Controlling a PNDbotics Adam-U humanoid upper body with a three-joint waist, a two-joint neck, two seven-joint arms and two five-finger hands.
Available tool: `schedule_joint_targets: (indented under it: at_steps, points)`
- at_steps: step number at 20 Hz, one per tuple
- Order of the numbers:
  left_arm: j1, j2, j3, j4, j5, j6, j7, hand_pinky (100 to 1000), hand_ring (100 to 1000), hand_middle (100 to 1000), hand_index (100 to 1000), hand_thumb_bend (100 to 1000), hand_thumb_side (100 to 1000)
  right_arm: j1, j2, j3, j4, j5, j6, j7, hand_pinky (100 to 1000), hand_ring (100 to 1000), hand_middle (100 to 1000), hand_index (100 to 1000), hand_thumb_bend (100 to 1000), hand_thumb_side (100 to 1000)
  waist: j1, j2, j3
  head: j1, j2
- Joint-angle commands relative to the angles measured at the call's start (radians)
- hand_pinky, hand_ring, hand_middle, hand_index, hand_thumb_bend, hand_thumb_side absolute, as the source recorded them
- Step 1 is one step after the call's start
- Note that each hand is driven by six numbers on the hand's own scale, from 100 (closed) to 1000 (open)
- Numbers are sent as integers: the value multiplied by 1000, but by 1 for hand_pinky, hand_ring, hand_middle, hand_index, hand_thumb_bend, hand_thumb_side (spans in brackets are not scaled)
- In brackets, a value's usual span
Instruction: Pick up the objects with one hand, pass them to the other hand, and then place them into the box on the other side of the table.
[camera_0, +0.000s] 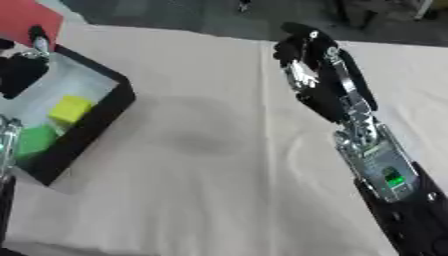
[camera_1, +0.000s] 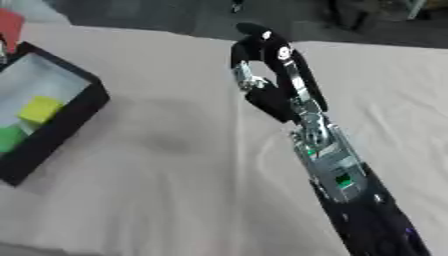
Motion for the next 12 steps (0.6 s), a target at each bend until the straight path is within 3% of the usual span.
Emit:
schedule_joint_targets:
  at_steps: [1,5,7,10,12]
  points:
    - [-11,9,24,29,-28,44,3,541,631,427,402,100,100,-12,-15,-10,-25,2,-1,-14,754,657,612,829,100,597,2,-21,1,15,-6]
    - [-13,10,30,68,-74,123,-12,564,672,478,457,100,100,-12,-15,-9,-25,1,-1,-18,754,657,612,836,100,592,2,-21,1,15,-5]
    - [-14,9,33,75,-82,146,-18,598,730,567,584,100,100,-12,-16,-9,-25,-3,-3,-17,754,656,611,835,100,597,2,-20,1,15,-6]
    - [-13,11,28,94,-96,178,-73,660,796,662,684,100,100,-12,-17,-9,-25,-8,-5,-17,754,656,611,833,100,599,2,-18,0,11,-16]
    - [-14,12,26,104,-118,182,-118,733,876,782,807,100,100,-13,-17,-9,-26,-9,-7,-16,754,656,612,832,100,597,2,-18,0,13,-21]
